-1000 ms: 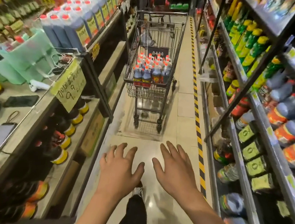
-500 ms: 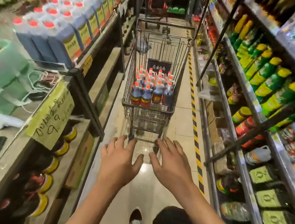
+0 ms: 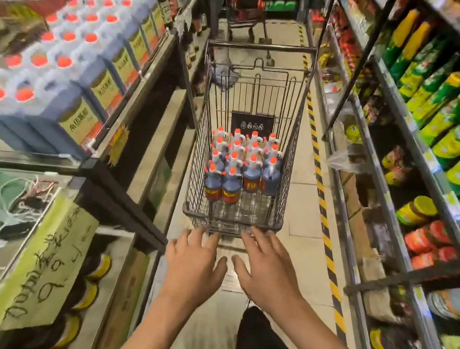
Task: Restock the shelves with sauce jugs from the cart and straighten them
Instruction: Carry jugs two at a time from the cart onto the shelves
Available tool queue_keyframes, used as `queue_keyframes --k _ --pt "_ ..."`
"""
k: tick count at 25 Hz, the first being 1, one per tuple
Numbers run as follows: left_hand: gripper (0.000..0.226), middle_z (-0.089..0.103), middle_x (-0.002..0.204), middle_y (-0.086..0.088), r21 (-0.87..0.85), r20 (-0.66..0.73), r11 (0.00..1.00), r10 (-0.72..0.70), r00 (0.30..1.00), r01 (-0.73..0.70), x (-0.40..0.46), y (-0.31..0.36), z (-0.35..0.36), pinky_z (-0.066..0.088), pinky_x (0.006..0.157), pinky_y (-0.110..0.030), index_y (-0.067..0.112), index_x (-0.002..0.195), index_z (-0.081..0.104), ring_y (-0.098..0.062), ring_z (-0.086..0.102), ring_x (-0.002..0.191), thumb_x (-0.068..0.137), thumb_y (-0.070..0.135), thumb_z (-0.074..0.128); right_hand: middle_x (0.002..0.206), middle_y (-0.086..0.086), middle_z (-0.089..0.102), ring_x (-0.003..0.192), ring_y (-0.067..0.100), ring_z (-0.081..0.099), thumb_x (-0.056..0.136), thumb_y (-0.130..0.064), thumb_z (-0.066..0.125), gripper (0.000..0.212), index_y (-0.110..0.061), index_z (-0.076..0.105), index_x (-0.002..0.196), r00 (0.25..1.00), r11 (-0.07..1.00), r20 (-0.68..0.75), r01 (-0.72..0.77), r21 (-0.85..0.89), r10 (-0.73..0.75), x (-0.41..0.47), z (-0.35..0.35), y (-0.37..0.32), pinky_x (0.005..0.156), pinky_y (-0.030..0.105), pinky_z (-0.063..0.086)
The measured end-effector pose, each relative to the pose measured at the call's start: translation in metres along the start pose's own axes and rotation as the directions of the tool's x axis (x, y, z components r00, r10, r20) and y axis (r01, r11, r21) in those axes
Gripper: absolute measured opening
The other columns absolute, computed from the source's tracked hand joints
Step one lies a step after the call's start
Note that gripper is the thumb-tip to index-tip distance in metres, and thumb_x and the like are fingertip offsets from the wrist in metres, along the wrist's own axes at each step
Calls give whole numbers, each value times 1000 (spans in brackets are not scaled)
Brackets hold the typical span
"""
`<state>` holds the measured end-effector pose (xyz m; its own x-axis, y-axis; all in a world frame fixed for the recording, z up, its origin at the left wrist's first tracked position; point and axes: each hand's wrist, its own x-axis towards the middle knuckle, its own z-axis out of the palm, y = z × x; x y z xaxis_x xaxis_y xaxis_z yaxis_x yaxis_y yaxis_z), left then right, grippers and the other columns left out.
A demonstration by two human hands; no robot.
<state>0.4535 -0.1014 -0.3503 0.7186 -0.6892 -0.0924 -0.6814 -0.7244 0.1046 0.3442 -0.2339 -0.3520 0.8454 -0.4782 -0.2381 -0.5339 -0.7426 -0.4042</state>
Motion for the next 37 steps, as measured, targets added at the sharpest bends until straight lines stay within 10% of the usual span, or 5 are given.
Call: queue_keyframes --k 23,30,37 --pt "46 59 116 -15 83 380 991 62 923 -100 352 -82 112 47 85 -48 14 123 56 -39 57 107 82 32 64 145 0 51 126 32 49 91 -35 65 62 -21 39 146 955 987 259 -159 34 145 371 56 72 102 45 48" --pt "56 34 154 -21 88 540 992 29 841 -90 459 -90 179 32 110 -54 12 146 38 -44 38 136 97 34 53 131 7 64 117 36 59 75 -19 78 62 -22 56 134 959 955 256 -185 232 123 468 141 98 89 46 53" --pt "29 66 122 -8 120 602 967 111 791 -227 482 -92 205 35 106 -44 23 119 69 -34 54 124 94 32 61 98 10 70 91 36 64 73 -10 78 38 -19 61 106 957 952 283 -143 271 64 490 154 115 70 48 53"
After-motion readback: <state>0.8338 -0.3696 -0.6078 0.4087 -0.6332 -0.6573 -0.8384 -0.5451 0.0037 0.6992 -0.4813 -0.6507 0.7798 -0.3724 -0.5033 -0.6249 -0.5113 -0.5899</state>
